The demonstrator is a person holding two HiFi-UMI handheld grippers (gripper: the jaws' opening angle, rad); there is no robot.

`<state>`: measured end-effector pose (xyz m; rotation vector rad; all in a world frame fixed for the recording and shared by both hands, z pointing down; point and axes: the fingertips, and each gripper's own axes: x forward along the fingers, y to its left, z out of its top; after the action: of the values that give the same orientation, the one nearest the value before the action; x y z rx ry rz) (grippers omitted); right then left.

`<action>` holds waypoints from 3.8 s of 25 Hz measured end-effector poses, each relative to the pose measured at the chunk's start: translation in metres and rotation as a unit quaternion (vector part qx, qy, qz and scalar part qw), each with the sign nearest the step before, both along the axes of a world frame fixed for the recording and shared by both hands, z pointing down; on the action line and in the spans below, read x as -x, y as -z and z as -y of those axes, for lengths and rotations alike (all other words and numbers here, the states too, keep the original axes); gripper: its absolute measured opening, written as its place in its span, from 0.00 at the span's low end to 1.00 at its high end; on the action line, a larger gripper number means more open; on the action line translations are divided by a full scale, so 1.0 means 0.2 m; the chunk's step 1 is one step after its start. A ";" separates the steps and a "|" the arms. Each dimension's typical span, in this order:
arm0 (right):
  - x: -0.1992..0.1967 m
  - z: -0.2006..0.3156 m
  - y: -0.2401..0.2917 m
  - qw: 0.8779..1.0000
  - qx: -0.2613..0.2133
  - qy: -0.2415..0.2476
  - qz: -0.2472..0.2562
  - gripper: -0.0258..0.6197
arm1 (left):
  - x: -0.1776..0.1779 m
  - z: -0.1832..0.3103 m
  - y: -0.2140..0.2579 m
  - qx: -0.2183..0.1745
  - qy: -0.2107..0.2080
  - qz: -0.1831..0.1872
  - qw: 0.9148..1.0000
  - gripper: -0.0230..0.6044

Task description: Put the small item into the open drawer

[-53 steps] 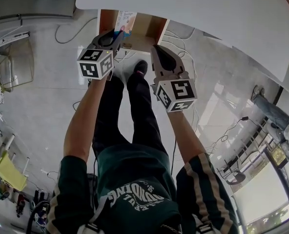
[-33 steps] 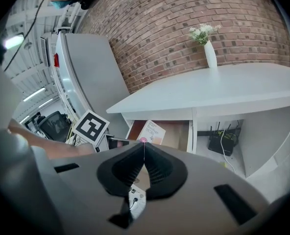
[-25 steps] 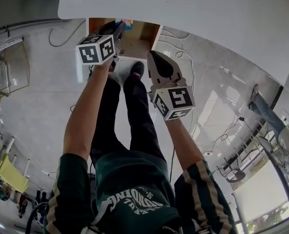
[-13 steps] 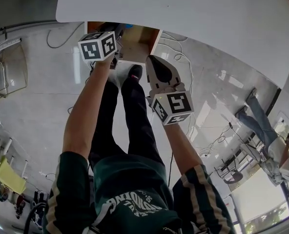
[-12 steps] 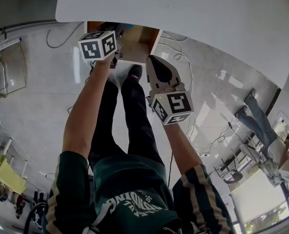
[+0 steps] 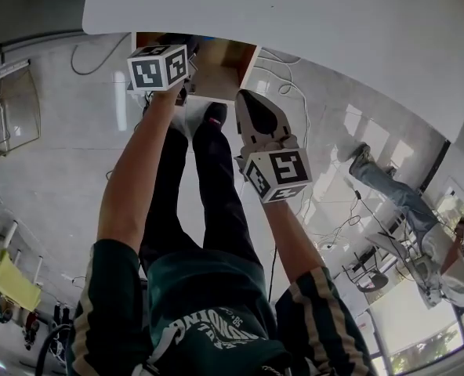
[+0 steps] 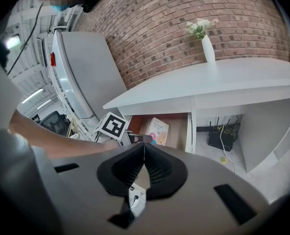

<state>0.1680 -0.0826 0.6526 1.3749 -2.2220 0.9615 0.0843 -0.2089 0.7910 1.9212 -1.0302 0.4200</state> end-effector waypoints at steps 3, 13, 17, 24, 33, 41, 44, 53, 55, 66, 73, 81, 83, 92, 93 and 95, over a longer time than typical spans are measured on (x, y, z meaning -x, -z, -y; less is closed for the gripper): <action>0.00 -0.01 0.00 1.000 0.002 0.000 -0.001 0.08 | -0.03 -0.02 0.00 -0.003 -0.026 -0.001 1.000 0.20; -0.02 -0.04 -0.02 1.000 0.008 -0.003 -0.001 0.08 | -0.03 -0.07 -0.14 0.046 -0.055 0.053 0.996 0.21; -0.03 -0.04 -0.03 1.000 0.009 -0.006 -0.003 0.08 | 0.00 -0.07 -0.18 0.056 -0.044 0.067 0.995 0.24; -0.02 -0.04 -0.03 1.000 0.012 -0.007 0.000 0.08 | 0.05 -0.07 -0.21 0.065 -0.042 0.083 0.994 0.29; -0.02 -0.03 -0.03 1.000 0.012 -0.010 0.001 0.08 | 0.07 -0.09 -0.20 0.066 -0.040 0.100 0.992 0.37; 0.04 -0.03 -0.01 1.000 0.008 -0.005 0.000 0.08 | 0.07 -0.13 -0.07 0.018 -0.075 0.127 0.989 0.37; 0.06 -0.02 0.02 1.000 0.002 0.000 0.002 0.08 | 0.07 -0.16 -0.01 0.000 -0.088 0.135 0.987 0.36; 0.08 0.00 0.19 1.000 -0.014 0.014 -0.002 0.08 | 0.09 -0.30 0.24 -0.035 -0.127 0.151 0.980 0.09; 0.08 0.01 0.25 1.000 -0.020 0.017 -0.003 0.08 | 0.10 -0.32 0.31 -0.041 -0.129 0.157 0.978 0.08; 0.06 0.07 0.56 0.998 -0.050 0.032 -0.006 0.08 | 0.16 -0.38 0.73 -0.071 -0.141 0.172 0.972 0.07; 0.01 0.15 0.77 0.996 -0.083 0.019 -0.006 0.08 | 0.16 -0.33 1.02 -0.104 -0.131 0.178 0.970 0.07; -0.01 0.22 1.07 0.991 -0.135 0.022 -0.004 0.08 | 0.15 -0.28 1.39 -0.159 -0.115 0.179 0.964 0.07; -0.02 0.24 1.16 0.988 -0.152 0.021 -0.001 0.08 | 0.16 -0.27 1.49 -0.178 -0.112 0.182 0.961 0.07; -0.08 0.35 1.56 0.972 -0.234 0.024 -0.002 0.08 | 0.15 -0.18 1.98 -0.276 -0.110 0.207 0.932 0.07; -0.08 0.37 1.60 0.970 -0.243 0.025 0.000 0.08 | 0.15 -0.16 2.04 -0.289 -0.105 0.206 0.929 0.07; -0.08 0.40 1.69 0.965 -0.259 0.027 0.004 0.08 | 0.16 -0.12 2.14 -0.311 -0.095 0.203 0.924 0.07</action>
<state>0.1841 -0.1617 0.3145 1.4984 -2.6170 0.3696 0.0532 -0.1850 0.3635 2.5857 -1.3649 0.6836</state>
